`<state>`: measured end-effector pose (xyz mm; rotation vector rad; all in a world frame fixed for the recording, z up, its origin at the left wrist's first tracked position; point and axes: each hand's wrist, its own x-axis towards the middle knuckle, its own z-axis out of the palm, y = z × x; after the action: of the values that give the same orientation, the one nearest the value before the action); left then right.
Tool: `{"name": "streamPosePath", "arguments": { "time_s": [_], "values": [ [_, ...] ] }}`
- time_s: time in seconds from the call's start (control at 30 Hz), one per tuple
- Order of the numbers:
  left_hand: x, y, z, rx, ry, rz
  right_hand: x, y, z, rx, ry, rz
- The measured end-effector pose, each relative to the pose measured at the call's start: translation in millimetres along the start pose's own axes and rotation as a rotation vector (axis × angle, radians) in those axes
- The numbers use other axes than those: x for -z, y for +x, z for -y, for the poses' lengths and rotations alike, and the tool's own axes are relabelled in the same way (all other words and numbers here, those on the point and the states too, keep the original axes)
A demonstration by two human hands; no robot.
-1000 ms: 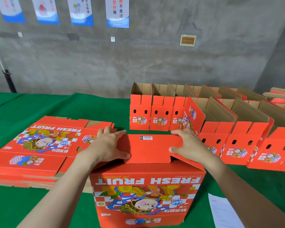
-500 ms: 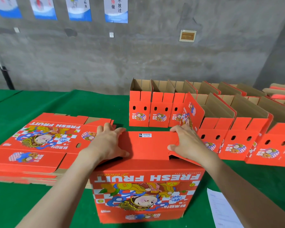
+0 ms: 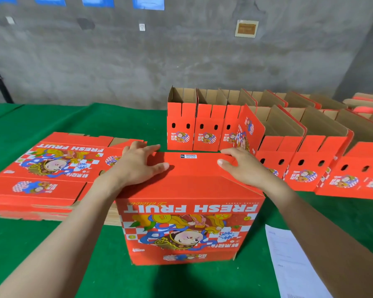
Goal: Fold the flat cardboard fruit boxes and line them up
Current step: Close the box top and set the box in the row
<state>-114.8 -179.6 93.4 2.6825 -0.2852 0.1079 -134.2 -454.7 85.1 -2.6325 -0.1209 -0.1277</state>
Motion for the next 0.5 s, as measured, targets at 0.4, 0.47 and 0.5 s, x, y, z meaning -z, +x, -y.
{"name": "streamPosePath", "arguments": {
  "time_s": [0.4, 0.47, 0.5],
  "values": [
    [-13.3, -21.1, 64.3, 0.383, -0.934, -0.066, -18.5, -18.5, -31.9, -0.484, 0.882, -0.150],
    [-20.3, -25.6, 70.8, 0.449, -0.967, 0.084, -37.0, -35.7, -38.8, -0.581, 0.823, -0.002],
    [-20.9, -26.5, 70.7, 0.451, -1.006, 0.129, -43.1, -41.0, -39.9, -0.598, 0.765, 0.049]
  ]
}}
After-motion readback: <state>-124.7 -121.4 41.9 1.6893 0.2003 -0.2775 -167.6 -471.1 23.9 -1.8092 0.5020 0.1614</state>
